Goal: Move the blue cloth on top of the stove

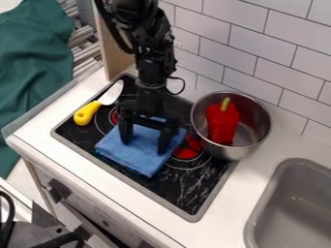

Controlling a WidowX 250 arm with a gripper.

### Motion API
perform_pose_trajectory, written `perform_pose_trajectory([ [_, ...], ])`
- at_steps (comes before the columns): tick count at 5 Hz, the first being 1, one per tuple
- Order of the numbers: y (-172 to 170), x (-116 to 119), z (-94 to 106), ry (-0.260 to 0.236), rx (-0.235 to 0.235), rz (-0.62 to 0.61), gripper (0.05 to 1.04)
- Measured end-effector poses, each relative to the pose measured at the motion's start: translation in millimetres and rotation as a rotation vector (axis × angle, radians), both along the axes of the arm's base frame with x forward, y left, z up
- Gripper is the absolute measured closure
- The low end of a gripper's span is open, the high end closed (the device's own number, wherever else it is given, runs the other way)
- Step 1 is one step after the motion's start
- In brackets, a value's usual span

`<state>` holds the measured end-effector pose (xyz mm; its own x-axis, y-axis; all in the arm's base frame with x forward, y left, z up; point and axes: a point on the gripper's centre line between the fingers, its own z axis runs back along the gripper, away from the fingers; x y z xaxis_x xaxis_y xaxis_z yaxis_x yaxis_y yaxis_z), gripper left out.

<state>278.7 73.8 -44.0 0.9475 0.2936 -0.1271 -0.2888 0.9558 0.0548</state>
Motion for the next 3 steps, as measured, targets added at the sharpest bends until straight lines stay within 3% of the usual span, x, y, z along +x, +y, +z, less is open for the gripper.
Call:
perform_pose_trajectory([
  [1,2.3,19.0,-0.9,0.016,0.012,-0.071,0.073],
  [3,1.6,63.9,3.3,-0.037,-0.007,-0.116,0.073],
])
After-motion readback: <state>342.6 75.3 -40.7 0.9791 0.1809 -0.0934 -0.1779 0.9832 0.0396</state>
